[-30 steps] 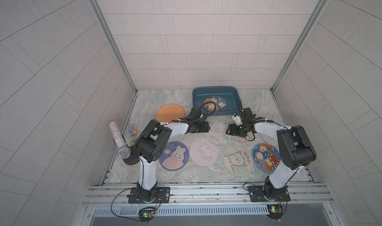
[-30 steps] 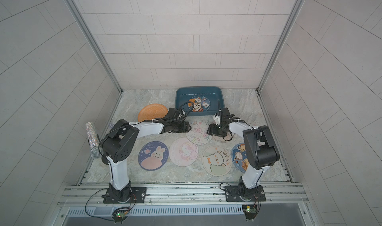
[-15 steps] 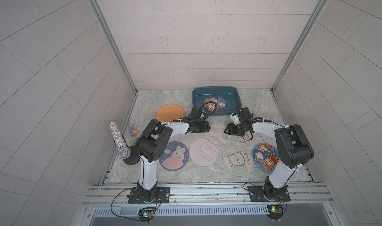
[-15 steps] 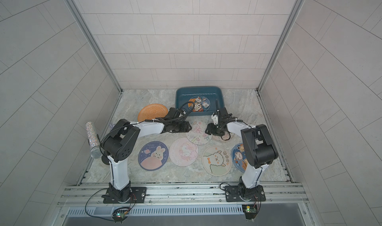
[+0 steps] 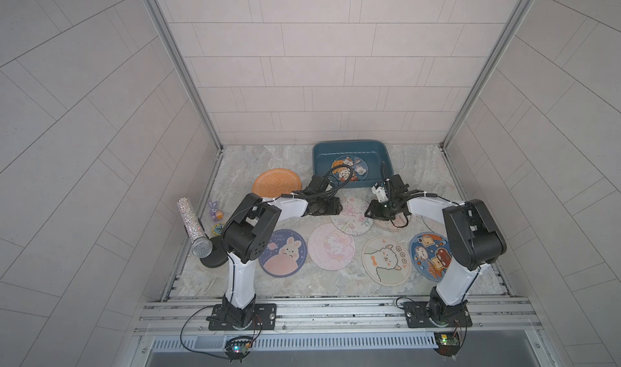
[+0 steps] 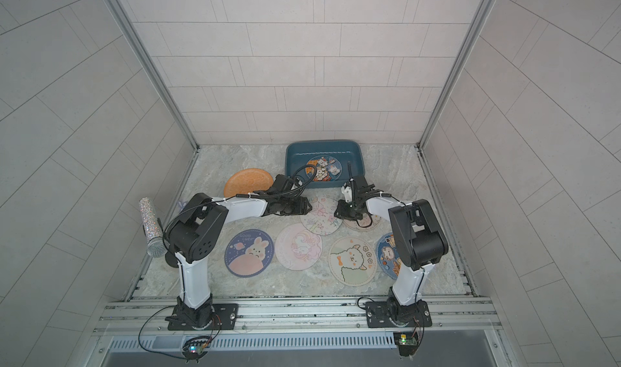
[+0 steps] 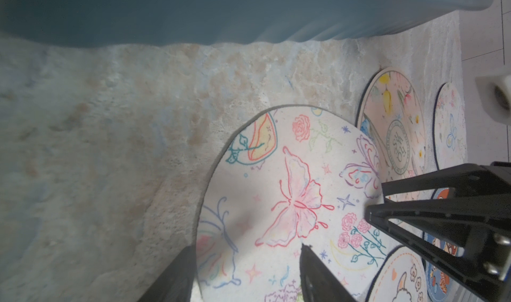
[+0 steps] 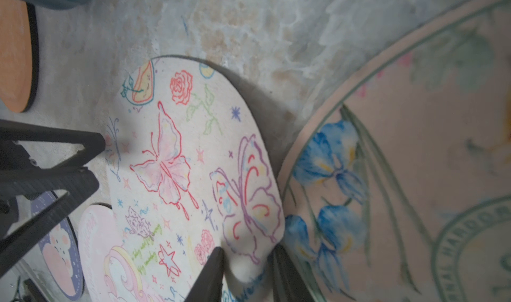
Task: Put the coasters into the storage box
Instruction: Pick up the coaster from the center of the board.
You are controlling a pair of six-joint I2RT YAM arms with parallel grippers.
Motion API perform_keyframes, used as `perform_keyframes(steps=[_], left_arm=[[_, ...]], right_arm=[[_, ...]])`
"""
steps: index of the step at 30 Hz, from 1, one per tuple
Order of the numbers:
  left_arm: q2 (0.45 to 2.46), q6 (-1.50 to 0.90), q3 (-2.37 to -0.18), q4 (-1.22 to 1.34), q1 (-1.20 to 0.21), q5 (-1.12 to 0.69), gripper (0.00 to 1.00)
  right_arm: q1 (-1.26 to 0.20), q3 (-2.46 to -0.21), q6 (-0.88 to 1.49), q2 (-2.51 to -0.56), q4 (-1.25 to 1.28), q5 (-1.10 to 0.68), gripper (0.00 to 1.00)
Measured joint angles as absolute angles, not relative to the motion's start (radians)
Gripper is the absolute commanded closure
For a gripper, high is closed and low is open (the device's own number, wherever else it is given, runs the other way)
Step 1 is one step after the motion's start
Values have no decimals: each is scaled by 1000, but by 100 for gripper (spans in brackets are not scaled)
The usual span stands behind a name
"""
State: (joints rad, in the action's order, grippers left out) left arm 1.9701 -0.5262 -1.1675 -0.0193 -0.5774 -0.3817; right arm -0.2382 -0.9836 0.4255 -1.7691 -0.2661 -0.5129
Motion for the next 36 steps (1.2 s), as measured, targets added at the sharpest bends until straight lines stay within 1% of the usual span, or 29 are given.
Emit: perform_keyframes(steps=[5,7,8,13,21,29,36], left_arm=[[1970,-527,-1168,-19,-577,-383,35],[1970,-527,-1168,-19,-578,-384,35],[1970,-527,-1167,-19,-578,-384,35],[1966,-528,-1162,-12,-578,-388,31],[1911,-563,-1097,-7,-556,-412,23],[1836,-596,-1017,-13,-483,-425,14],[1795,-601,-985,-13,-440,-427,9]], right_arm=[[-250,-984,427,-1779,-274,-521,94],[-251,-984,429,-1779,-275,-522,99],[-250,-984,429,-1779,-276,-523,100],[-251,-985,431,-1760,-292,-529,100],[-251,-1037,427,-1638,-390,-548,100],[-257,-1159,404,-1530,-513,-582,100],[-257,-1307,393,-1520,-581,-614,100]])
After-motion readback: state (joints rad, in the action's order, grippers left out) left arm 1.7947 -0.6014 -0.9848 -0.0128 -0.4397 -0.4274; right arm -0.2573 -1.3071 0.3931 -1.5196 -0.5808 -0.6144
